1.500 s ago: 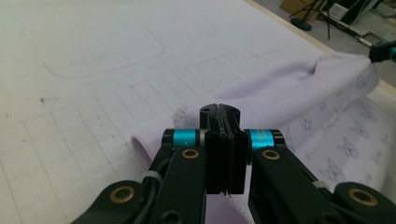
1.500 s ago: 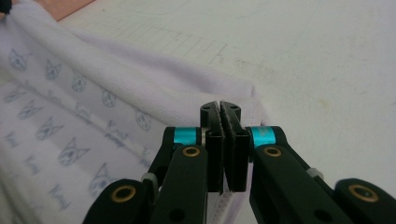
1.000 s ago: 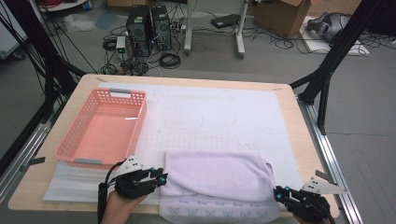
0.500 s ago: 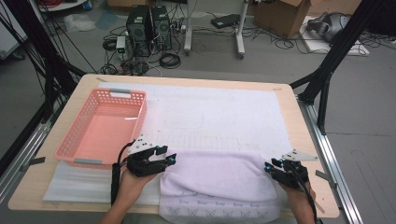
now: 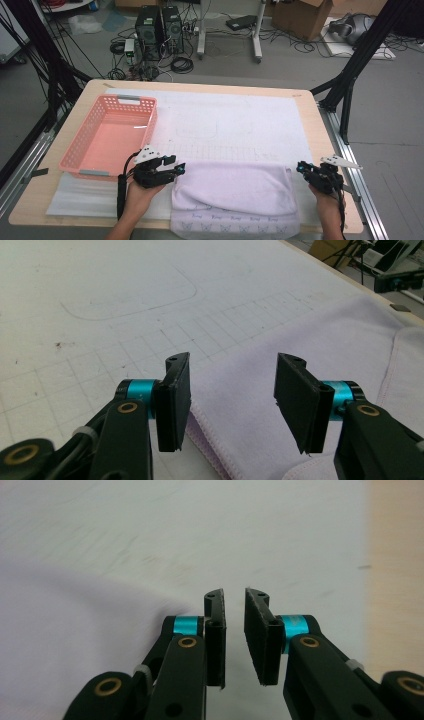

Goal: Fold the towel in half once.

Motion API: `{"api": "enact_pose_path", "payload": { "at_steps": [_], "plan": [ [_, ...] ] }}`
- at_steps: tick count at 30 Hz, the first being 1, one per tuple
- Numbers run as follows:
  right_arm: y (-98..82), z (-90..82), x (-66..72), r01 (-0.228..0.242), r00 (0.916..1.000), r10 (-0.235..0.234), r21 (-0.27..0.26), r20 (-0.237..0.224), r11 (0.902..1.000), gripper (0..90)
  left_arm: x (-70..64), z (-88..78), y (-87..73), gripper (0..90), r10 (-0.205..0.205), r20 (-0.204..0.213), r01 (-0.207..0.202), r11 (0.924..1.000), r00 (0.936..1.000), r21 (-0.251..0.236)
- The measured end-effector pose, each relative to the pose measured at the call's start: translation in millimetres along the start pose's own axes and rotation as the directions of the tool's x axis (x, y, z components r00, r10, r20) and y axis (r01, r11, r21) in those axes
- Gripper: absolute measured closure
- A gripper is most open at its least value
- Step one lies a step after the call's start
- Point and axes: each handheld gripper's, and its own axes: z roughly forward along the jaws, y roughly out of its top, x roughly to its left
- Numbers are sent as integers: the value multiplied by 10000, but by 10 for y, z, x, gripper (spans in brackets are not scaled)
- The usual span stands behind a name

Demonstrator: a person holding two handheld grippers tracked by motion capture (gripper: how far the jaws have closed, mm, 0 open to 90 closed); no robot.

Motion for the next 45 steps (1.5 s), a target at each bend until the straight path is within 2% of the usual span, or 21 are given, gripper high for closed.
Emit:
{"api": "enact_pose_path", "payload": {
  "at_steps": [5,7,9,13,14,16,18,19,20,22,23,25,29,33,37,38,40,41,43,44,45],
  "plan": [
    [-25,162,147,138,9947,-102,352,-1019,9993,686,-21,34,-6,489,110,-4,-110,9999,9999,68],
    [-8,255,240,446,9933,-384,555,-1092,9975,691,-20,44,-11,489,104,-6,-104,9999,9999,136],
    [9,320,303,741,9953,-695,691,-676,9949,714,-18,52,-16,489,84,4,-84,9998,10000,152],
    [53,329,336,1154,9933,-1154,922,-58,9890,868,-22,68,-31,489,133,-24,-132,9996,9999,263],
    [69,305,320,1247,9907,-1296,1033,416,9868,871,-25,73,-31,489,147,-58,-145,9996,9999,258],
    [73,235,226,958,9887,-1057,940,1063,9910,873,-25,74,-30,489,141,-67,-139,9996,9999,245],
    [65,166,144,642,9881,-738,736,1352,9952,873,-22,79,-28,489,174,-105,-171,9995,9998,262],
    [61,122,134,639,9770,-753,631,1994,9960,833,-25,87,-30,488,196,-209,-190,9995,9996,248],
    [57,88,105,578,9735,-654,408,2190,9975,774,-22,92,-31,485,238,-253,-231,9993,9994,289],
    [45,17,31,-128,9853,145,-111,1702,9999,765,-13,106,-32,473,272,-355,-258,9988,9990,405],
    [41,-9,20,-141,9865,168,-177,1629,9997,752,-9,113,-33,466,282,-415,-263,9987,9987,445],
    [25,-23,7,-412,9964,427,-216,726,9989,687,3,127,-37,458,271,-617,-237,9982,9977,559],
    [-18,4,98,-179,9992,185,160,-342,9997,562,40,157,-54,437,145,-888,-67,9961,9959,883],
    [-23,42,190,143,9981,-105,618,-609,9980,492,79,203,-82,423,19,-1022,106,9924,9948,1223],
    [-60,102,249,769,9968,-732,1307,-323,9884,486,70,300,-113,412,-13,-833,147,9870,9965,1601],
    [-78,105,258,943,9955,-919,1275,-244,9873,493,44,337,-131,409,69,-794,67,9854,9968,1702],
    [-86,99,271,1074,9942,-1060,1287,-176,9859,553,-22,363,-127,394,704,-1012,-506,9812,9924,1864],
    [-92,92,279,1123,9936,-1095,1269,-283,9855,650,-32,364,-128,441,850,-1041,-644,9801,9909,1876],
    [-100,87,303,997,9920,-883,1306,-906,9864,839,-26,381,-119,750,685,-556,-567,9798,9961,1917],
    [-98,90,321,1029,9927,-935,1301,-768,9861,847,-40,401,-107,843,671,-655,-532,9795,9956,1944],
    [-88,87,328,1064,9922,-962,1378,-789,9847,854,-39,419,-77,852,659,-721,-499,9775,9952,2050]
  ]
}}
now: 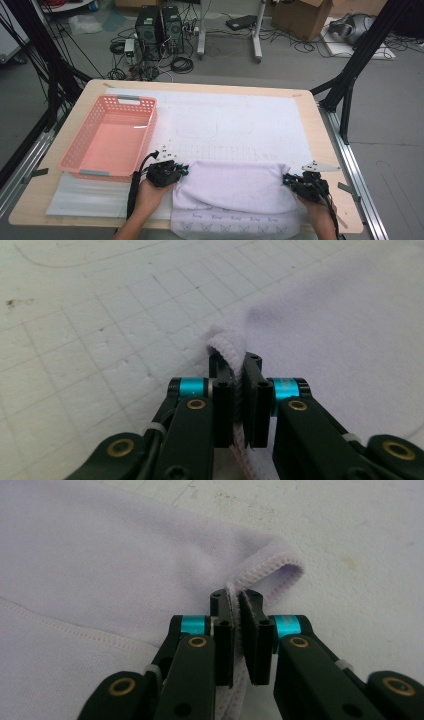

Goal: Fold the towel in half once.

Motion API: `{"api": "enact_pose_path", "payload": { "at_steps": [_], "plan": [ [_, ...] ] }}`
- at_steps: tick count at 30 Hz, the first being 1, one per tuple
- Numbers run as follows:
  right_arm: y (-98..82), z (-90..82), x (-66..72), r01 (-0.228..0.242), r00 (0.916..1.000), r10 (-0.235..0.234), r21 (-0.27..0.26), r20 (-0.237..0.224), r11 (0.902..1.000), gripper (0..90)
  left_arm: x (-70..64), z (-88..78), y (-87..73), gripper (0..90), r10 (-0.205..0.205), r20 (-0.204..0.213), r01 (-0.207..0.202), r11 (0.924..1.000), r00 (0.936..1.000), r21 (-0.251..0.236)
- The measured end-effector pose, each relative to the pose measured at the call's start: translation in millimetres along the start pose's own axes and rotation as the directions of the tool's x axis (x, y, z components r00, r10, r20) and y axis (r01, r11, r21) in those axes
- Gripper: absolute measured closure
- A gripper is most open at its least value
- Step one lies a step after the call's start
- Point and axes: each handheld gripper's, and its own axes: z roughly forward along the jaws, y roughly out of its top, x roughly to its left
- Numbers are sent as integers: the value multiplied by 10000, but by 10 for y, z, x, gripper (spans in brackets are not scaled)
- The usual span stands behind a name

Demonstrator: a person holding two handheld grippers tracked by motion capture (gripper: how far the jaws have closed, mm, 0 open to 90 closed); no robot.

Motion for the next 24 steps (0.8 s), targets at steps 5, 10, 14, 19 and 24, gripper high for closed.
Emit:
{"api": "enact_pose_path", "payload": {
  "at_steps": [5,10,14,19,24],
  "plan": [
    [93,26,-103,52,9999,-47,-371,139,9993,861,114,62,237,861,-563,-390,550,9979,9976,-335],
    [281,136,-251,-402,9990,417,-865,151,9954,861,303,190,459,861,-1164,-709,1123,9919,9907,-593],
    [456,247,-346,-541,9980,568,-920,270,9943,860,461,272,613,861,-1486,-775,1406,9850,9859,-1001],
    [711,394,-440,-481,9973,536,-1049,498,9933,860,641,383,810,861,-1499,-911,1380,9825,9845,-1250],
    [940,511,-533,-441,9961,522,-1112,714,9928,860,791,462,911,861,-1759,-840,1619,9750,9808,-1523]
  ]
}}
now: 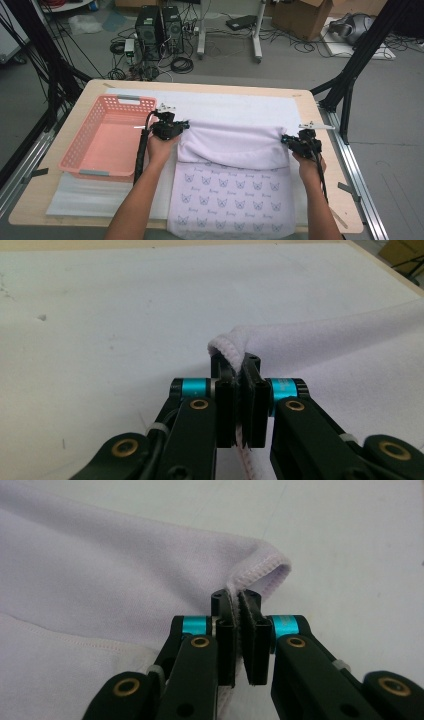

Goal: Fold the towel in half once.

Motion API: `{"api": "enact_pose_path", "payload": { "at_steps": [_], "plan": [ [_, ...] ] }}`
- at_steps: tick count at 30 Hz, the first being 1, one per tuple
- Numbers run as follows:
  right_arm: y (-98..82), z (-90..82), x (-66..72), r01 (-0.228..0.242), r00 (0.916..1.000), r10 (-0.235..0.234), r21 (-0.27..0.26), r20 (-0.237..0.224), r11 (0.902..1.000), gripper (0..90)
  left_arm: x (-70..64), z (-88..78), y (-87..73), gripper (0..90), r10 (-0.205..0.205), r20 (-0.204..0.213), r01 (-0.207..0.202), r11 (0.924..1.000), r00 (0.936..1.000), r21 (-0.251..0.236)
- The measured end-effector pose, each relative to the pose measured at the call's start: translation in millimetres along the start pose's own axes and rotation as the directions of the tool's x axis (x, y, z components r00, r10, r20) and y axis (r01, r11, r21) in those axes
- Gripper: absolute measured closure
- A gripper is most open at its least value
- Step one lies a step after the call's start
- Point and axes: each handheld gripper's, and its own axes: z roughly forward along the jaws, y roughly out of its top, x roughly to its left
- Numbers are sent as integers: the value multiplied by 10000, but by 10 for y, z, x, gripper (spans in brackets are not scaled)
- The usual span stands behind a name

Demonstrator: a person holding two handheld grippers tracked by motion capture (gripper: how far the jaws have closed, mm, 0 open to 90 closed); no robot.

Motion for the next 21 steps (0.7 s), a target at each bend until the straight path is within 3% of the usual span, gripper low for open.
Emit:
{"api": "enact_pose_path", "payload": {
  "at_steps": [5,6,13,14,16,17,18,21],
  "plan": [
    [180,140,-50,279,9996,-280,94,103,9996,859,86,83,141,860,147,34,-147,9999,9999,18],
    [206,167,-62,258,9996,-259,74,119,9996,860,101,96,161,860,207,-4,-207,9996,9998,-199],
    [354,354,-128,173,9997,-175,97,191,9998,858,183,219,249,855,24,-206,-28,9998,9998,-196],
    [367,375,-129,191,9996,-193,74,215,9998,852,184,224,241,831,-43,-229,40,9999,9997,-123],
    [363,396,-122,47,9994,-47,3,344,10000,775,199,226,233,618,-418,-133,419,9991,9990,83],
    [356,399,-123,1,9994,-2,49,348,10000,708,189,218,231,569,-438,-74,439,9989,9990,139],
    [353,400,-122,-50,9995,48,51,313,10000,689,164,199,232,559,-129,-18,130,9996,9999,266],
    [359,335,-115,-106,9999,105,55,87,9999,658,84,128,245,555,233,181,-240,9990,9996,382]
  ]
}}
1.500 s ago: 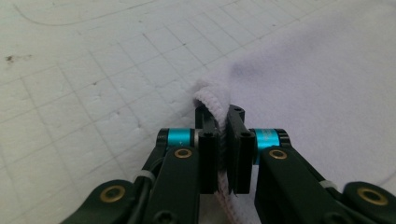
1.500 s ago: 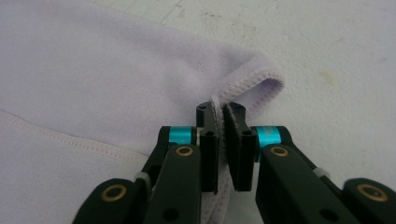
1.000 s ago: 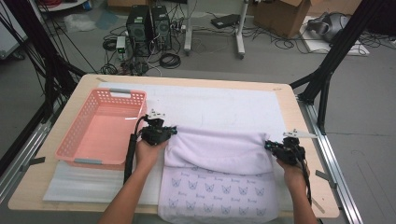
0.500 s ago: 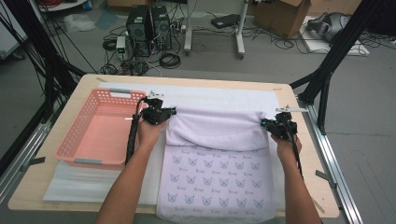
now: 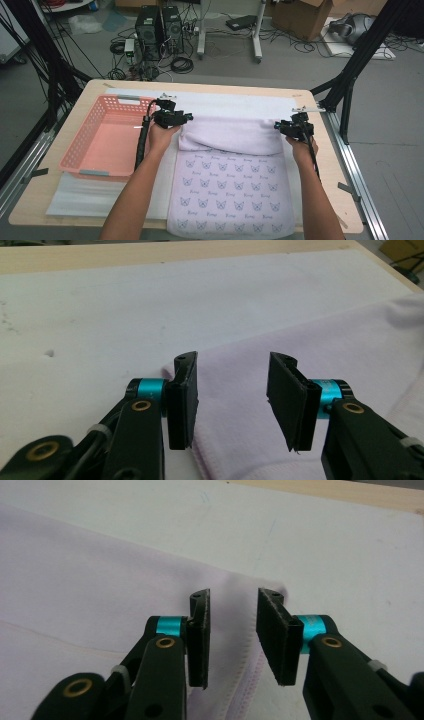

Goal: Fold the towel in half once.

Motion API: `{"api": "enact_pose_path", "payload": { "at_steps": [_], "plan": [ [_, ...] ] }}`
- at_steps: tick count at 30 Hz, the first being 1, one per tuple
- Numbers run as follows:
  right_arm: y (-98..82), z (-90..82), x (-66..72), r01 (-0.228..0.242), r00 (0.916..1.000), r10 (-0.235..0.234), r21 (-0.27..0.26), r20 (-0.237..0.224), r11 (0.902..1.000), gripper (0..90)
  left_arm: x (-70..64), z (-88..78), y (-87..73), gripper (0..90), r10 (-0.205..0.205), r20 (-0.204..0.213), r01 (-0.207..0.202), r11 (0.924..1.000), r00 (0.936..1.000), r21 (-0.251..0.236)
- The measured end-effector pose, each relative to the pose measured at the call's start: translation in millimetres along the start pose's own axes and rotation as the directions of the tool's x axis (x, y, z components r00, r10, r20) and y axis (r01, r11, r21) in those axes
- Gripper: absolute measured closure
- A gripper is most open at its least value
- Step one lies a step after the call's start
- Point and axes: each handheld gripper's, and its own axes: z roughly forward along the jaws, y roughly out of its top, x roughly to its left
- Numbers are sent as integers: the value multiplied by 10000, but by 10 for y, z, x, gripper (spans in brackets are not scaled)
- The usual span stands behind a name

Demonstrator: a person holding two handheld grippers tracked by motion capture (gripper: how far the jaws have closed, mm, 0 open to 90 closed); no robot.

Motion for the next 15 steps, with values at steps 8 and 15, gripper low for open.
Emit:
{"api": "enact_pose_path", "payload": {
  "at_steps": [8,15],
  "plan": [
    [-31,-164,62,35,9977,-34,12,-680,10000,618,-111,-99,-145,513,187,194,-196,9988,9996,441],
    [-147,-60,160,258,9957,-186,791,-913,9965,596,-168,-57,-380,502,453,171,-467,9943,9988,954]
  ]
}}
